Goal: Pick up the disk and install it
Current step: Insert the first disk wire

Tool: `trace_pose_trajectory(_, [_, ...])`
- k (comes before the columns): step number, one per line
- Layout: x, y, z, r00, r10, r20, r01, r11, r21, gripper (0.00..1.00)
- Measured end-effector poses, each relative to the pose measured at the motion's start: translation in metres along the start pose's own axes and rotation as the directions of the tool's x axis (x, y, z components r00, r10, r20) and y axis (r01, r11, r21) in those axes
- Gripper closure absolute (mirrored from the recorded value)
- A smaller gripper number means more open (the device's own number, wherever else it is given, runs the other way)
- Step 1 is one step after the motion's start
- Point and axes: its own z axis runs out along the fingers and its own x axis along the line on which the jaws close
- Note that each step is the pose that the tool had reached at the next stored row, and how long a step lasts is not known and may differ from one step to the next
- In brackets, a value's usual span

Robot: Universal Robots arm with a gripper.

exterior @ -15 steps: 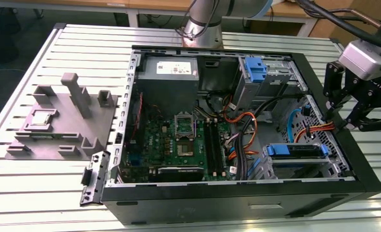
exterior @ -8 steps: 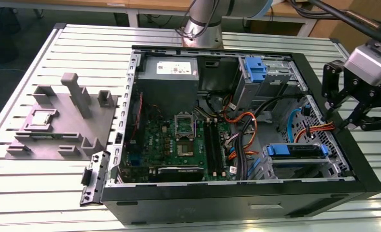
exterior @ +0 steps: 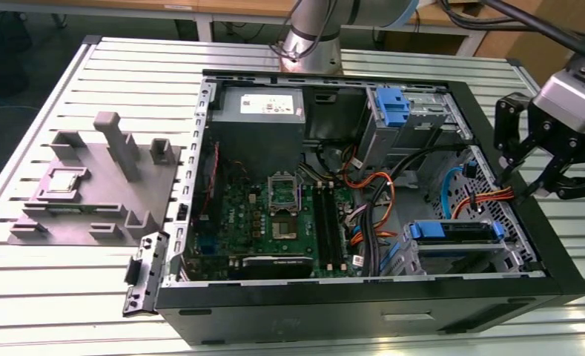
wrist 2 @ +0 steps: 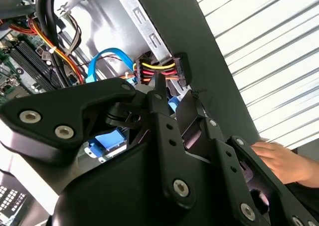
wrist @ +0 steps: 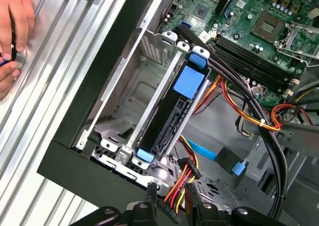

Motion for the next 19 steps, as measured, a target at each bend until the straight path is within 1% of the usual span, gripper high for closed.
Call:
trace_pose_trajectory(3, [-0.0005, -0.0014, 0.0001, 1.0000, -0.006, -0.0030, 0.006, 1.0000, -0.0015, 0.64])
trace_pose_trajectory(6, [-0.0005, -0.0015, 0.0001, 0.9989, -0.048, -0.0036, 0.048, 0.9989, -0.0006, 0.64])
trace_pose_trajectory(9, [-0.0006, -0.0015, 0.0002, 0.9960, -0.089, -0.0049, 0.089, 0.9960, 0.0035, 0.64])
trace_pose_trajectory(12, [-0.0006, -0.0015, 0.0001, 0.9917, -0.128, -0.0073, 0.128, 0.9917, 0.0093, 0.64])
trace_pose_trajectory(13, [-0.0006, -0.0014, 0.0001, 0.9906, -0.137, -0.0107, 0.137, 0.9905, 0.0139, 0.64])
trace_pose_trajectory(16, [-0.0008, -0.0010, 0.0011, 0.9902, -0.137, -0.0300, 0.138, 0.9896, 0.0411, 0.64])
trace_pose_trajectory(17, [-0.0009, -0.0008, 0.0015, 0.9900, -0.136, -0.0349, 0.138, 0.9893, 0.0480, 0.64])
trace_pose_trajectory(18, [-0.0009, -0.0007, 0.0020, 0.9896, -0.139, -0.0381, 0.141, 0.9886, 0.0527, 0.64])
trace_pose_trajectory(19, [-0.0010, -0.0008, 0.0024, 0.9882, -0.148, -0.0395, 0.150, 0.9871, 0.0550, 0.64])
